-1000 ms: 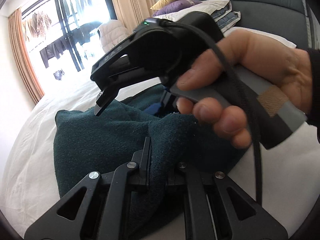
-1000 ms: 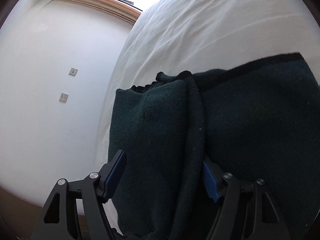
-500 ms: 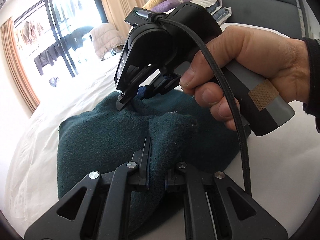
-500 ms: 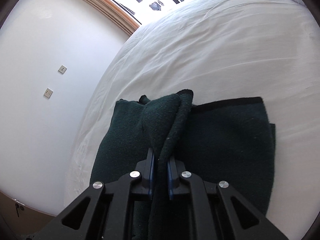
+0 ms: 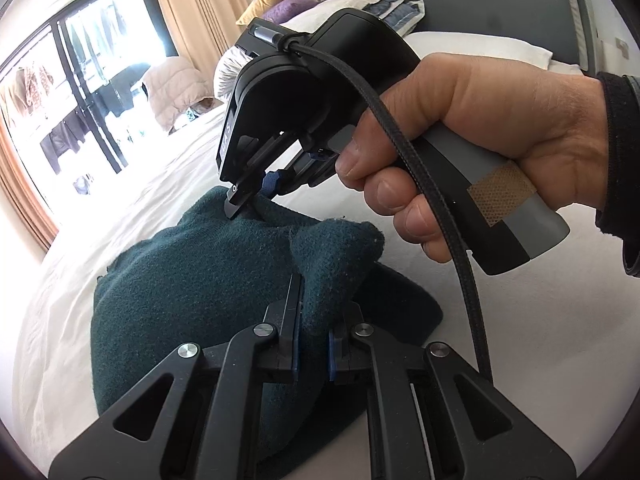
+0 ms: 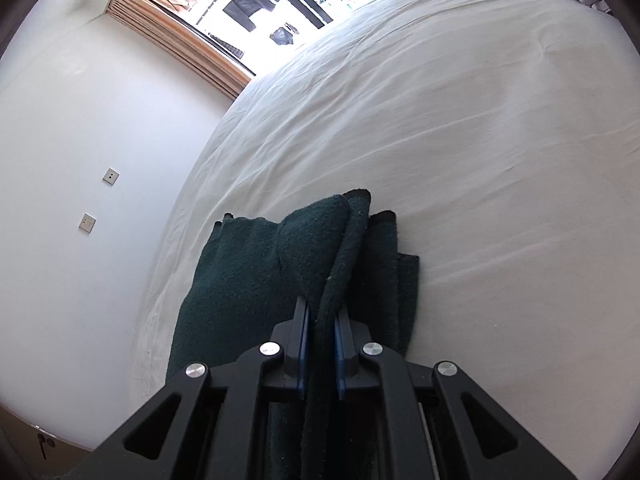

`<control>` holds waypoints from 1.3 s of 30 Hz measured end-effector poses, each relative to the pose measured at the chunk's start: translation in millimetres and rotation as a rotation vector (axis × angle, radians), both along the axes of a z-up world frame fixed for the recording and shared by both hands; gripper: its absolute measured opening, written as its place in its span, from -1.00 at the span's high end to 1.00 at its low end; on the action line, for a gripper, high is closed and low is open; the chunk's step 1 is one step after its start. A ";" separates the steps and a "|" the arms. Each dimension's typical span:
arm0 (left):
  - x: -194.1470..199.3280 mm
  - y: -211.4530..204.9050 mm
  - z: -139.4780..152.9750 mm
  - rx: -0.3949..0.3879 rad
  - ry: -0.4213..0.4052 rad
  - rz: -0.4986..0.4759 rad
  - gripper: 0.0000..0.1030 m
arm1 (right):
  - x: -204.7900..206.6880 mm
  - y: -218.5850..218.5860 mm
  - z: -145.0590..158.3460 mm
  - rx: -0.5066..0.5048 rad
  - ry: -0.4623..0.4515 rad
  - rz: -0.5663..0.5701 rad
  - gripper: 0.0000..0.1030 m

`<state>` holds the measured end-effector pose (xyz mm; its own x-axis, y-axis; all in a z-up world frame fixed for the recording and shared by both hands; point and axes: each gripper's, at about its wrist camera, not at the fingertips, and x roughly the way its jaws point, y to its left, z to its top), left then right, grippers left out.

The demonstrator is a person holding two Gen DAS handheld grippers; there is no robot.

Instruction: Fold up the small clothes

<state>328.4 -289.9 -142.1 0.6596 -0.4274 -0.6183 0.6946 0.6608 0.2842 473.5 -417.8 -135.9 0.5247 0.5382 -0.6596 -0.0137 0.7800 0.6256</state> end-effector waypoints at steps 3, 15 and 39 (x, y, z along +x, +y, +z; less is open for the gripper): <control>17.3 4.6 -3.6 0.016 0.020 0.001 0.84 | 2.7 -0.2 -9.2 0.009 0.005 -0.014 0.80; 19.1 60.7 17.4 -0.066 0.152 0.002 0.39 | -22.4 -25.7 -11.3 0.046 -0.002 -0.118 0.62; 110.7 199.1 -1.1 -0.174 0.242 0.321 0.32 | -124.7 34.8 -24.7 0.031 -0.013 -0.010 1.00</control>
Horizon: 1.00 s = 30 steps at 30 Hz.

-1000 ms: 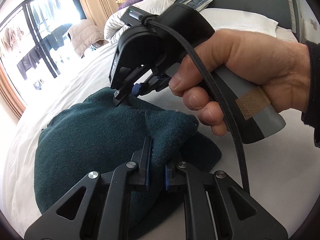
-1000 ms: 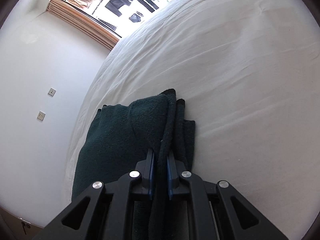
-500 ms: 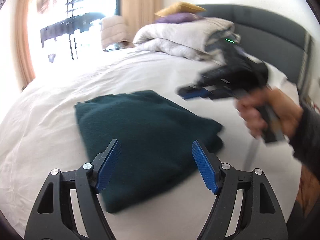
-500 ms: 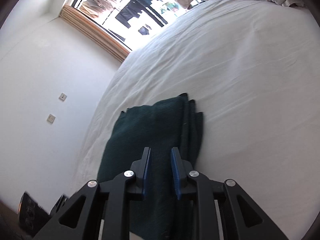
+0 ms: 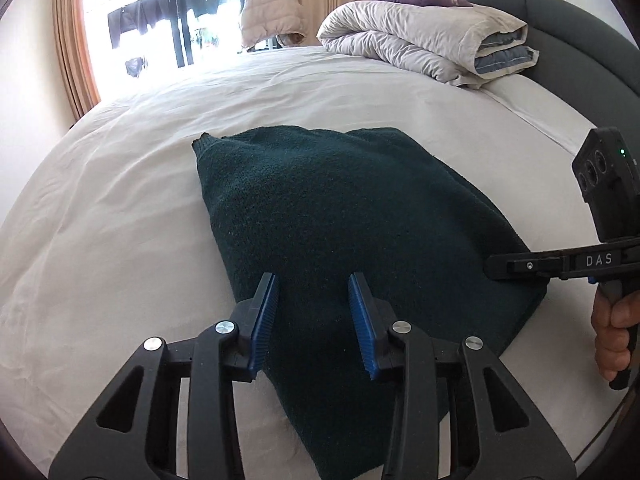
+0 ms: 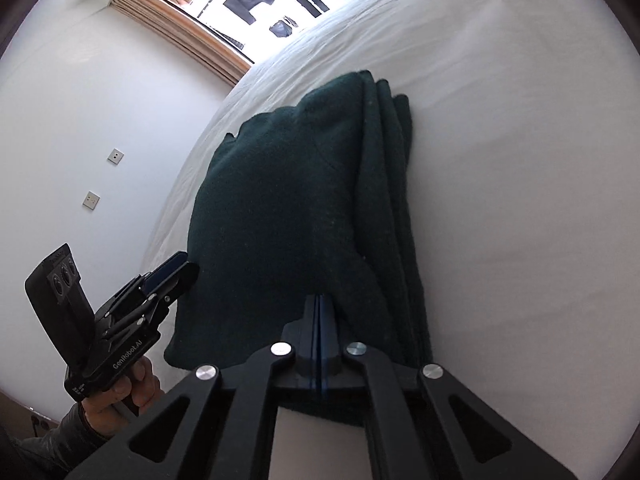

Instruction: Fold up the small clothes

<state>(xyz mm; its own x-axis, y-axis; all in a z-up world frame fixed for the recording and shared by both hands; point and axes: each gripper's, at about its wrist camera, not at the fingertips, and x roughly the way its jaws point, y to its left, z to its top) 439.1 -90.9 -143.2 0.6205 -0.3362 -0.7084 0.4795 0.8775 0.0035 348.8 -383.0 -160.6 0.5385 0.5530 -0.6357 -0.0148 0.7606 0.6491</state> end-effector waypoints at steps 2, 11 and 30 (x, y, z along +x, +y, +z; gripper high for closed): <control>-8.8 -11.8 -11.6 0.036 -0.022 -0.020 0.32 | -10.5 0.0 -4.3 0.018 0.001 -0.018 1.00; -33.4 -7.3 -24.6 0.098 -0.070 -0.060 0.31 | -42.7 -11.6 -18.5 0.077 -0.033 -0.092 1.00; -73.0 -32.7 -38.8 0.183 -0.123 -0.130 0.34 | -59.6 -11.1 20.5 0.045 -0.103 -0.106 0.73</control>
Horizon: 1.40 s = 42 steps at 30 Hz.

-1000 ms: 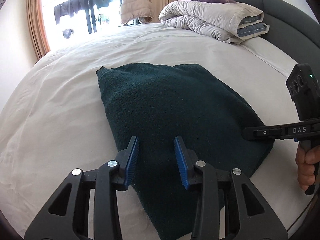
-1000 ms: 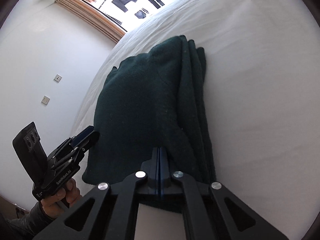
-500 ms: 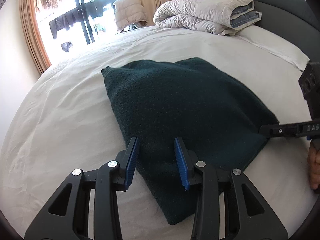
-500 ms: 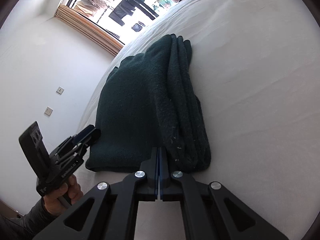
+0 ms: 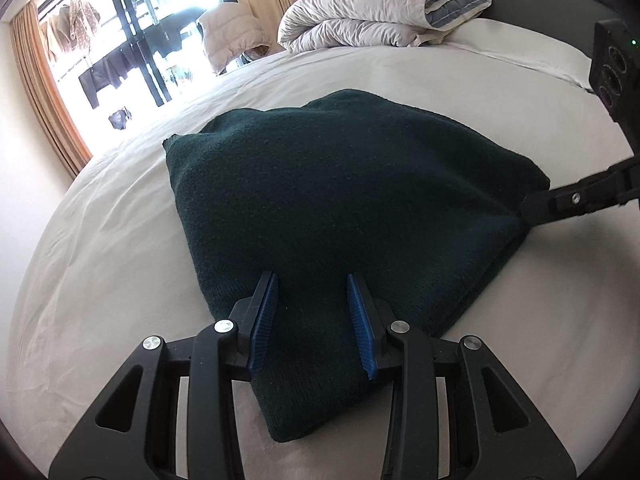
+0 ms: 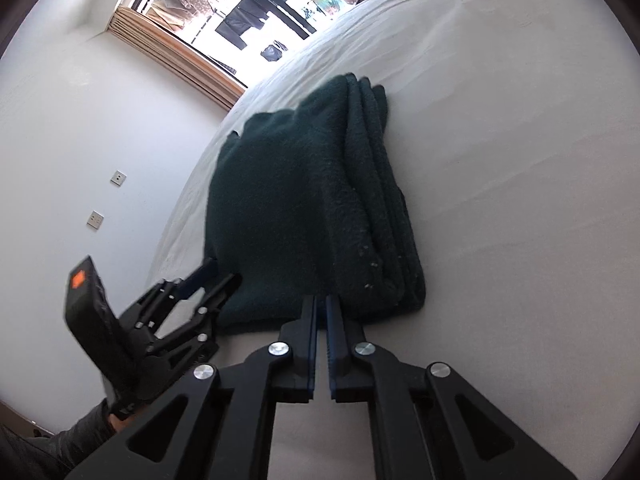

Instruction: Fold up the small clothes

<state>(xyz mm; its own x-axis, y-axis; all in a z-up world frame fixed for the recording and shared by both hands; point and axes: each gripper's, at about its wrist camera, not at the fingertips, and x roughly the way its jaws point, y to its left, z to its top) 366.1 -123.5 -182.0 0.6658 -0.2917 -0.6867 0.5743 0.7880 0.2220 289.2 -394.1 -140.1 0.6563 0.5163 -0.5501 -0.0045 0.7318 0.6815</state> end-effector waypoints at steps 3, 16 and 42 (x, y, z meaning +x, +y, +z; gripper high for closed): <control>-1.0 1.8 -1.5 -0.016 0.000 -0.001 0.34 | 12.9 -3.6 24.5 0.022 -0.067 -0.004 0.44; 66.8 36.7 60.3 -0.240 0.043 0.127 0.24 | 67.2 17.6 -8.2 -0.075 -0.002 0.087 0.36; 121.1 24.4 7.5 -0.202 0.111 0.208 0.24 | 152.6 -38.7 -10.6 0.018 0.090 -0.102 0.70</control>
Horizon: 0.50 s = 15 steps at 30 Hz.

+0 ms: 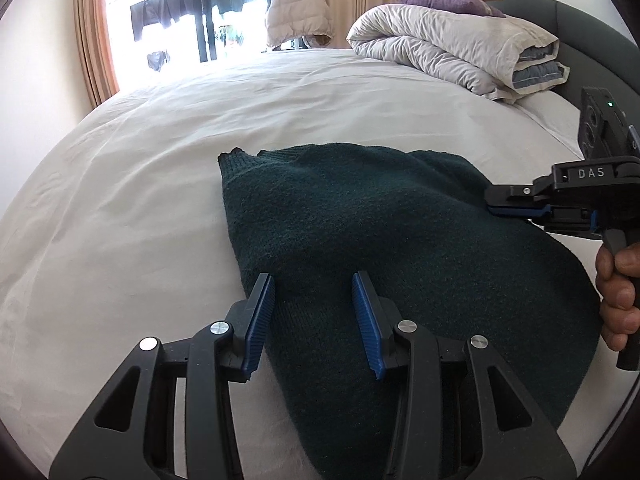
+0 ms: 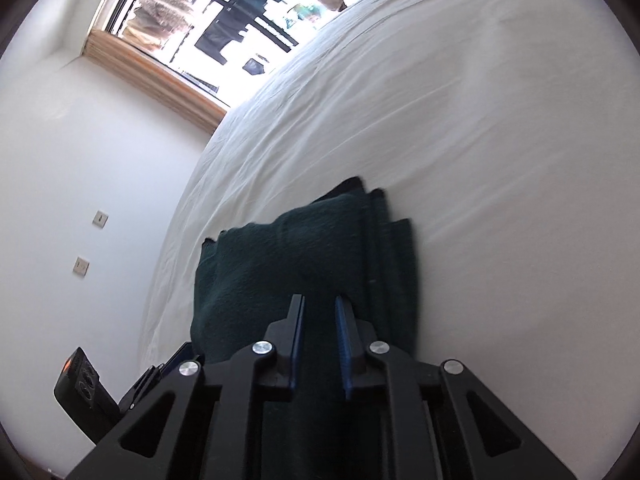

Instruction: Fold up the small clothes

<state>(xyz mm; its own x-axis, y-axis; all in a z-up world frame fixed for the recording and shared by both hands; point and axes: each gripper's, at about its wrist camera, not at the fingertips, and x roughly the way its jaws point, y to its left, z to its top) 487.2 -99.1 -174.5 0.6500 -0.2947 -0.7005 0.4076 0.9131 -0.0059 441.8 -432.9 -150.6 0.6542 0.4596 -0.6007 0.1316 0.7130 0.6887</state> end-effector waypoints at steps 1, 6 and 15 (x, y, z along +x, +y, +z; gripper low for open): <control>-0.6 -0.3 0.1 0.005 -0.001 0.001 0.24 | -3.8 -5.5 2.4 -0.027 0.016 -0.031 0.60; -1.8 -0.1 0.8 0.006 0.002 0.004 0.24 | -25.4 -5.7 24.0 -0.011 -0.037 -0.023 0.14; -2.0 -0.4 0.9 0.005 0.003 0.004 0.24 | -30.1 11.2 0.4 -0.120 0.032 0.062 -0.06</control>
